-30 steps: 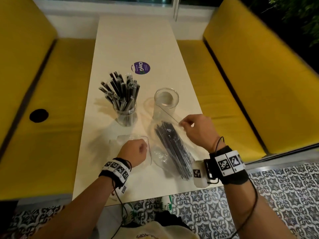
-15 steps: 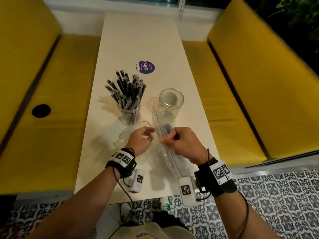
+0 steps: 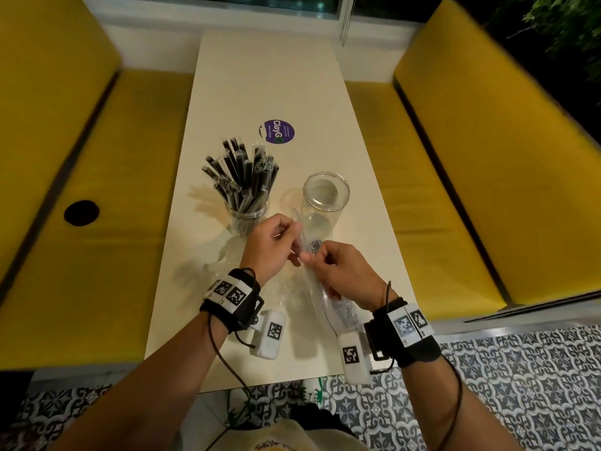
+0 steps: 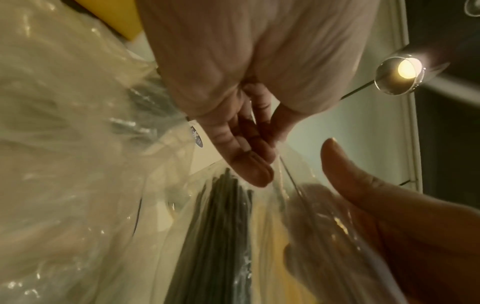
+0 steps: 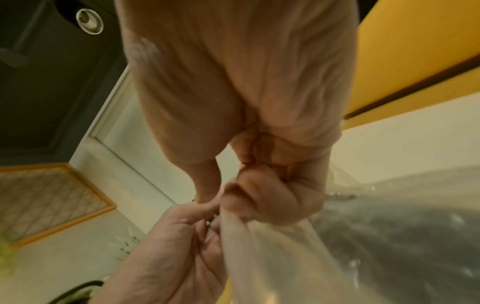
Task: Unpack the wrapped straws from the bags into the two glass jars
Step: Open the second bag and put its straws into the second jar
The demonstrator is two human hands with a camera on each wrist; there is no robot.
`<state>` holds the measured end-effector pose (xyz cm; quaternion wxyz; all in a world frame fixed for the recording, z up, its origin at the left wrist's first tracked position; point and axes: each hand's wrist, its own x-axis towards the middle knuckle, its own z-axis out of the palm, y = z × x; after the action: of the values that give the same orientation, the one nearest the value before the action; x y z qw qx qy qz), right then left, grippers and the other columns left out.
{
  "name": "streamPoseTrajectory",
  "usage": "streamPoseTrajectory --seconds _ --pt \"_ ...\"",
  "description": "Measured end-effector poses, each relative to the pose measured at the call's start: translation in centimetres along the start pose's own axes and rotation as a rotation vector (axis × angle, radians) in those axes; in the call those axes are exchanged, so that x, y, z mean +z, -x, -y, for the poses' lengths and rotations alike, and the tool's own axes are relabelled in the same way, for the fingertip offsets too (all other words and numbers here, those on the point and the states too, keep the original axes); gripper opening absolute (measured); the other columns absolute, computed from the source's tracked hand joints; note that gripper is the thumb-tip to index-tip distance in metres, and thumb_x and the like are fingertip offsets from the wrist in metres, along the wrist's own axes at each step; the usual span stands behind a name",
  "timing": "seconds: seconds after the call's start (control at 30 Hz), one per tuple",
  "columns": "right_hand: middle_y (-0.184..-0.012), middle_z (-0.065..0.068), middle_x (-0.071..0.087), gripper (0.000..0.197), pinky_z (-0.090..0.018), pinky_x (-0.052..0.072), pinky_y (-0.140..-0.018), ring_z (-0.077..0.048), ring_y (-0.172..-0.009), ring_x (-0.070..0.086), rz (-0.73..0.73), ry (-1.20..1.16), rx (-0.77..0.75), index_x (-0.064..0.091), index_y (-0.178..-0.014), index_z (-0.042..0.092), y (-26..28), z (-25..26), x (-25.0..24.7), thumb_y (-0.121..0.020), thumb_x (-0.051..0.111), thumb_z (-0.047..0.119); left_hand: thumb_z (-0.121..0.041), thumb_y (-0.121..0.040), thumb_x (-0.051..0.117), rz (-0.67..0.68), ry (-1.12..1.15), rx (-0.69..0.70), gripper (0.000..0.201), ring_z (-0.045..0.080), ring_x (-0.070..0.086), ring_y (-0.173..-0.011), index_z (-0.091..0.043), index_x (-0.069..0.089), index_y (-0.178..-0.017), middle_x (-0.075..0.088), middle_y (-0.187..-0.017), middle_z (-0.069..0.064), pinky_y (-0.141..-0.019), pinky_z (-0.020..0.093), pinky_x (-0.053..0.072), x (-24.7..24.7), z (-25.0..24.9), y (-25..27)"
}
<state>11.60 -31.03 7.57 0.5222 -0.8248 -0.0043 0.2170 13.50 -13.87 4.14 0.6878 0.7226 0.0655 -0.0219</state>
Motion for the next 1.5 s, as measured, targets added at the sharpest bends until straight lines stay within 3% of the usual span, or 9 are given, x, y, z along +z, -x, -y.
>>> streamPoseTrajectory --seconds 0.1,0.27,0.53,0.67,0.83,0.97,1.07,1.27,1.5 --pt "-0.065 -0.002 0.067 0.049 -0.024 0.045 -0.040 -0.012 -0.041 0.054 -0.046 0.083 -0.035 0.057 -0.096 0.007 -0.4 0.9 -0.2 -0.102 0.058 0.055 -0.016 -0.108 0.062 0.085 0.029 0.031 0.020 0.023 0.075 -0.070 -0.011 0.068 -0.089 0.075 -0.079 0.003 -0.067 0.046 0.067 0.3 0.3 0.1" --pt "-0.074 0.000 0.068 0.026 -0.037 0.052 -0.070 -0.018 -0.067 0.060 -0.161 0.253 -0.200 0.058 -0.089 0.013 -1.8 1.2 -0.8 -0.108 0.053 0.030 -0.017 -0.110 0.057 0.162 0.058 0.026 0.023 0.019 0.074 -0.076 -0.006 0.070 -0.095 0.072 -0.083 0.007 -0.071 0.036 0.065 0.7 -0.3 0.5" --pt "-0.058 0.004 0.051 0.034 -0.026 0.038 -0.055 -0.010 -0.055 0.041 -0.391 0.171 -0.251 0.052 -0.066 0.013 -1.8 0.9 0.4 -0.098 0.062 0.019 -0.015 -0.104 0.062 0.144 -0.061 0.077 0.019 0.034 0.074 -0.079 -0.001 0.068 -0.091 0.074 -0.083 0.017 -0.082 0.053 0.066 1.0 -1.0 0.3" --pt "-0.062 -0.011 0.059 0.028 -0.038 0.047 -0.054 -0.020 -0.057 0.052 -0.599 -0.107 -0.169 0.051 -0.069 0.017 -2.3 0.6 -0.4 -0.097 0.052 0.022 -0.006 -0.107 0.056 0.060 0.221 -0.040 0.018 0.029 0.078 -0.090 0.002 0.062 -0.092 0.080 -0.101 0.022 -0.082 0.044 0.065 1.7 -2.0 0.5" --pt "-0.068 0.004 0.064 0.035 -0.029 0.043 -0.057 -0.013 -0.057 0.054 -0.311 -0.009 -0.119 0.062 -0.079 0.018 -1.1 0.7 -1.3 -0.100 0.064 0.045 -0.018 -0.108 0.059 0.025 0.265 -0.103 0.020 0.015 0.075 -0.084 -0.008 0.067 -0.093 0.079 -0.090 0.008 -0.077 0.035 0.060 1.8 -2.3 0.3" --pt "-0.068 -0.005 0.071 0.027 -0.029 0.049 -0.055 -0.015 -0.050 0.057 -0.335 0.103 -0.171 0.065 -0.081 0.012 -0.5 0.6 -2.1 -0.101 0.064 0.030 -0.042 -0.099 0.071 0.112 0.164 -0.117 0.041 0.028 0.078 -0.090 -0.001 0.071 -0.106 0.080 -0.099 0.018 -0.089 0.042 0.063 1.8 -1.8 0.8" --pt "-0.077 -0.009 0.076 0.016 -0.038 0.060 -0.058 -0.020 -0.059 0.069 -0.328 0.043 -0.132 0.068 -0.091 0.009 -0.3 0.7 -2.5 -0.099 0.068 0.023 -0.025 -0.100 0.072 0.121 0.070 -0.082 0.025 0.020 0.071 -0.074 0.000 0.074 -0.099 0.077 -0.081 0.009 -0.084 0.044 0.061 2.1 -1.1 1.1" --pt "-0.084 -0.017 0.076 0.015 -0.049 0.067 -0.064 -0.031 -0.069 0.078 -0.299 -0.006 -0.022 0.064 -0.094 0.009 0.5 0.5 -3.2 -0.092 0.078 0.013 -0.006 -0.109 0.056 0.128 0.236 -0.120 0.013 0.019 0.076 -0.076 -0.006 0.064 -0.098 0.080 -0.089 0.010 -0.074 0.033 0.063 2.4 -1.9 1.6" --pt "-0.090 -0.015 0.054 0.027 -0.037 0.063 -0.056 -0.016 -0.057 0.067 -0.444 -0.445 0.033 0.044 -0.103 0.012 0.8 0.4 -4.3 -0.099 0.038 -0.014 -0.001 -0.110 0.040 0.069 0.636 -0.332 0.023 0.019 0.041 -0.064 -0.010 0.054 -0.094 0.043 -0.071 0.004 -0.064 0.032 0.043 2.1 -2.4 0.3"
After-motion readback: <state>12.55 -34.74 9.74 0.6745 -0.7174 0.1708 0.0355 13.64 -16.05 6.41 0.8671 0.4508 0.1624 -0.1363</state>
